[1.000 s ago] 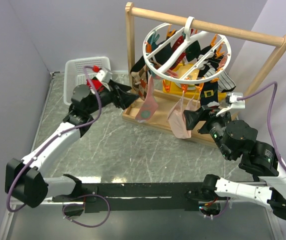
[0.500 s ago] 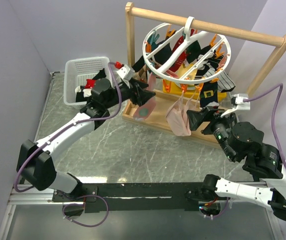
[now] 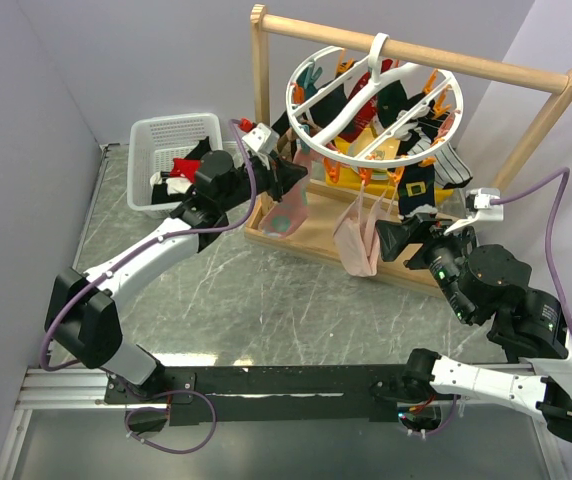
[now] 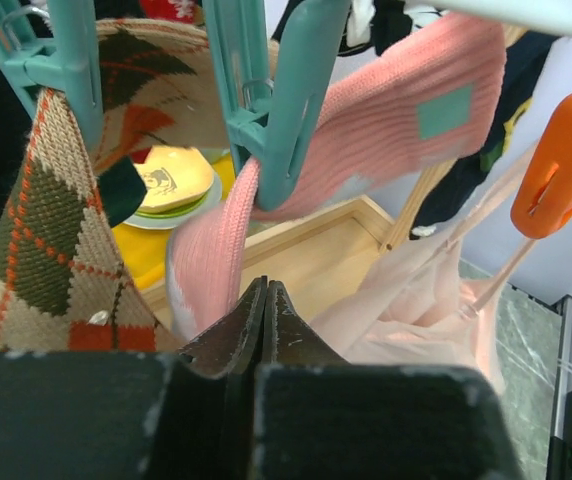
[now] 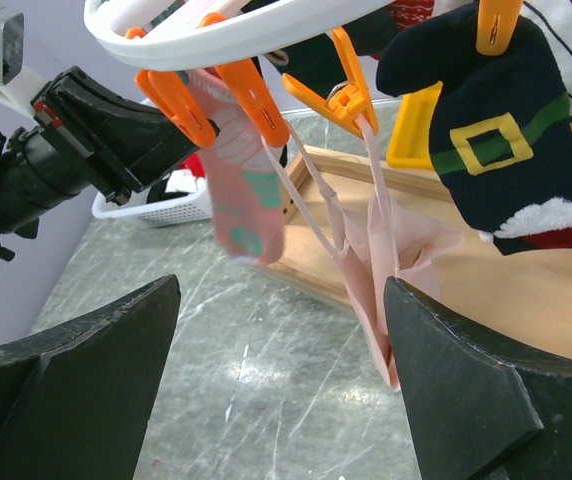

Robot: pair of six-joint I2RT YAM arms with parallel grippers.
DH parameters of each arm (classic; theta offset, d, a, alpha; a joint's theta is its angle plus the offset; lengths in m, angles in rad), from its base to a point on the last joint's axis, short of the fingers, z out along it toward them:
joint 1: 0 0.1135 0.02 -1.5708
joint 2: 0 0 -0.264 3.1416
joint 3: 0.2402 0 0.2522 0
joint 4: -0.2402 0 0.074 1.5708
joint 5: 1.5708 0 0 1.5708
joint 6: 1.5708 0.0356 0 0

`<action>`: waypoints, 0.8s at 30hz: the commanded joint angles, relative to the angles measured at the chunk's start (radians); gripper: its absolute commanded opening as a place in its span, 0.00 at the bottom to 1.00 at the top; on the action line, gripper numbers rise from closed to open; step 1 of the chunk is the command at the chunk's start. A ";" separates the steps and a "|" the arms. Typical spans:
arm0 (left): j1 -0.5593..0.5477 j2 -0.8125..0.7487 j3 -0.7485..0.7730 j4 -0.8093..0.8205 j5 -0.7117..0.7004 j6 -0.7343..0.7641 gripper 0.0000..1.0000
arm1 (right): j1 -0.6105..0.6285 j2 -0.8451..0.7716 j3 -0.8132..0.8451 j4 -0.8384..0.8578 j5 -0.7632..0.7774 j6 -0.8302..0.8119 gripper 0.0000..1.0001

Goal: Remove the socks clipped to the hanger

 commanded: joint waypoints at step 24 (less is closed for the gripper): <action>-0.024 -0.135 -0.011 -0.089 -0.206 0.084 0.69 | 0.004 0.000 0.048 0.006 0.027 -0.028 0.90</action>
